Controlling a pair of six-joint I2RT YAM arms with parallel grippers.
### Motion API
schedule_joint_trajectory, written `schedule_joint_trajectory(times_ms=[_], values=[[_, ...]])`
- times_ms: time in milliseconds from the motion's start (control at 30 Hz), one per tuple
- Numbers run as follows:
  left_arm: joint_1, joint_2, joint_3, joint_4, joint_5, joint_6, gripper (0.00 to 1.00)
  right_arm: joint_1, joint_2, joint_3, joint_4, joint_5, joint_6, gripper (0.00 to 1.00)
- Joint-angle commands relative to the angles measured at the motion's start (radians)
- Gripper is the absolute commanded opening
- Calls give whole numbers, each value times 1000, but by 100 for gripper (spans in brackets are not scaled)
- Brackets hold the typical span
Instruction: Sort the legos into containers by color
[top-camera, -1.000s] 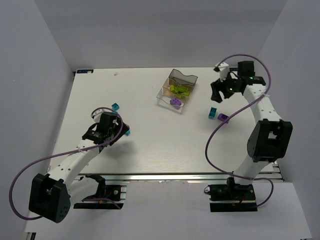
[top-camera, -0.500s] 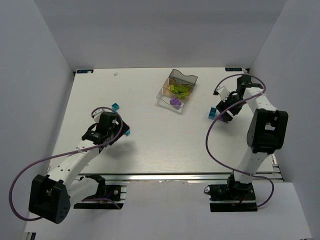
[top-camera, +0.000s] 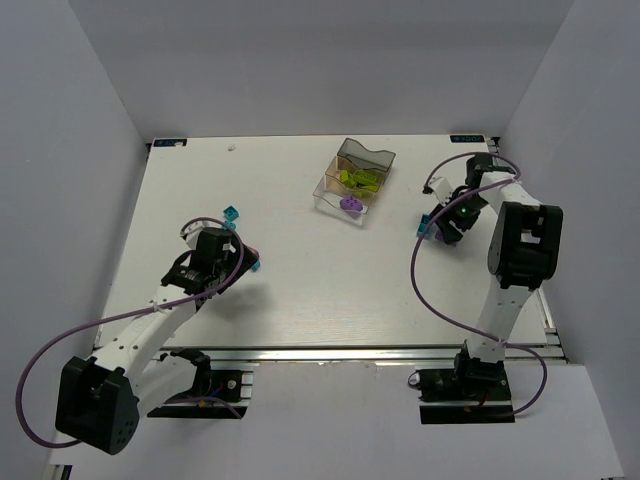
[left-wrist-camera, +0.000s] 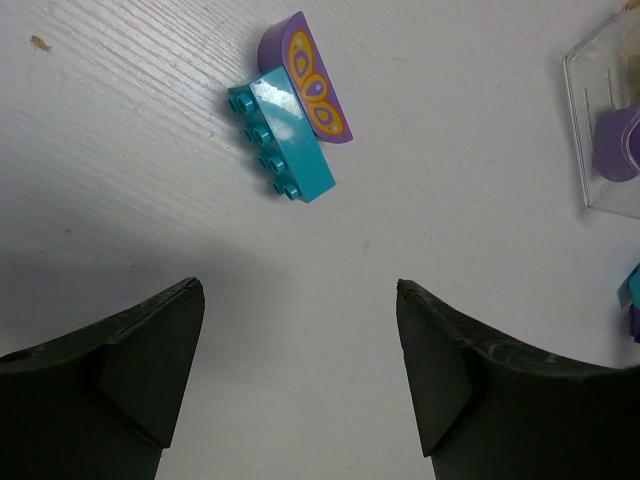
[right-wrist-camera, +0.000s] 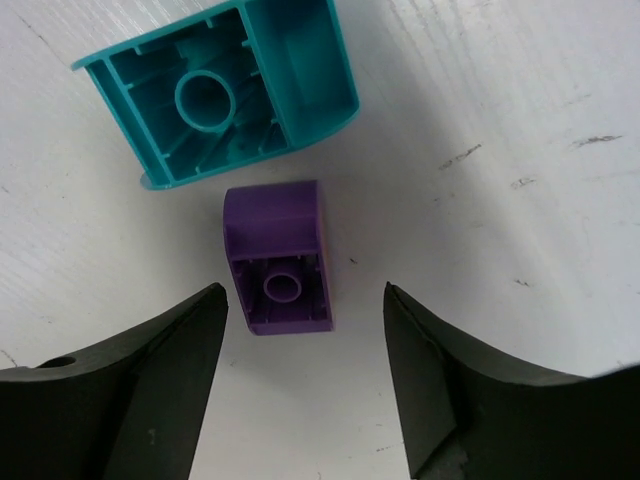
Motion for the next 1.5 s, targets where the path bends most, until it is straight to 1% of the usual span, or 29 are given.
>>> schedule_joint_trajectory(times_ms=[0, 167, 367, 433, 467, 567, 600, 667, 700, 800, 833, 900, 933, 967, 1000, 1033, 1067, 1133, 1167, 1233, 1267, 1300, 1367, 1467], values=[[6, -20, 8, -17, -5, -5, 87, 0, 21, 39, 1, -8, -42, 68], [8, -12, 10, -11, -4, -5, 87, 3, 40, 71, -22, -10, -45, 63], [8, 8, 27, -11, -2, 1, 87, 14, 60, 94, -48, 4, -32, 50], [8, 6, 28, -11, -2, 1, 87, 17, 57, 91, -52, 6, -32, 43], [8, 8, 28, -13, -2, 1, 87, 17, 57, 90, -57, 6, -32, 36], [8, 2, 25, -16, -4, 1, 87, 18, 43, 82, -63, 7, -29, 26], [8, -1, 24, -16, -5, 1, 87, 17, 23, 73, -59, 7, -26, 20], [8, -7, 18, -17, -7, 0, 87, 15, -11, 67, -46, -8, -6, 16], [8, -9, 15, -17, -5, -2, 87, 15, -47, 70, -33, -14, 8, 11], [8, -12, 4, -8, -2, -8, 87, 17, -106, 125, -33, -77, 75, 3], [8, -12, 2, -5, -1, -6, 87, 18, -114, 170, -36, -127, 95, 1], [8, -3, 5, -3, 1, -3, 87, 29, -128, 223, -51, -183, 152, 0], [8, 0, 8, -3, 1, -2, 87, 37, -128, 249, -72, -248, 166, 0], [8, 2, 11, -6, 3, 1, 87, 56, -129, 290, -79, -281, 181, 0], [8, 5, 16, -5, 1, 3, 87, 70, -131, 303, -79, -312, 213, 0], [8, 8, 18, -7, 3, 4, 87, 79, -129, 310, -74, -380, 226, 0], [8, 8, 19, -5, 3, 4, 87, 131, -129, 316, -63, -416, 238, 0], [8, 8, 18, -3, 6, 1, 87, 173, -126, 310, -25, -503, 298, 0], [8, 8, 18, -3, 7, 1, 87, 217, -121, 310, 21, -525, 318, 0], [9, 2, 18, -10, 9, 0, 87, 266, -106, 318, 81, -530, 391, 0], [9, -3, 18, -17, 7, -2, 87, 311, -100, 320, 158, -524, 419, 0], [8, -7, 18, -19, 1, -3, 87, 328, -80, 327, 194, -515, 447, 0], [9, -21, 19, -30, -4, -5, 87, 377, -43, 356, 237, -492, 503, 0], [9, -38, 18, -43, -10, -10, 87, 426, 84, 468, 270, -415, 580, 0]])
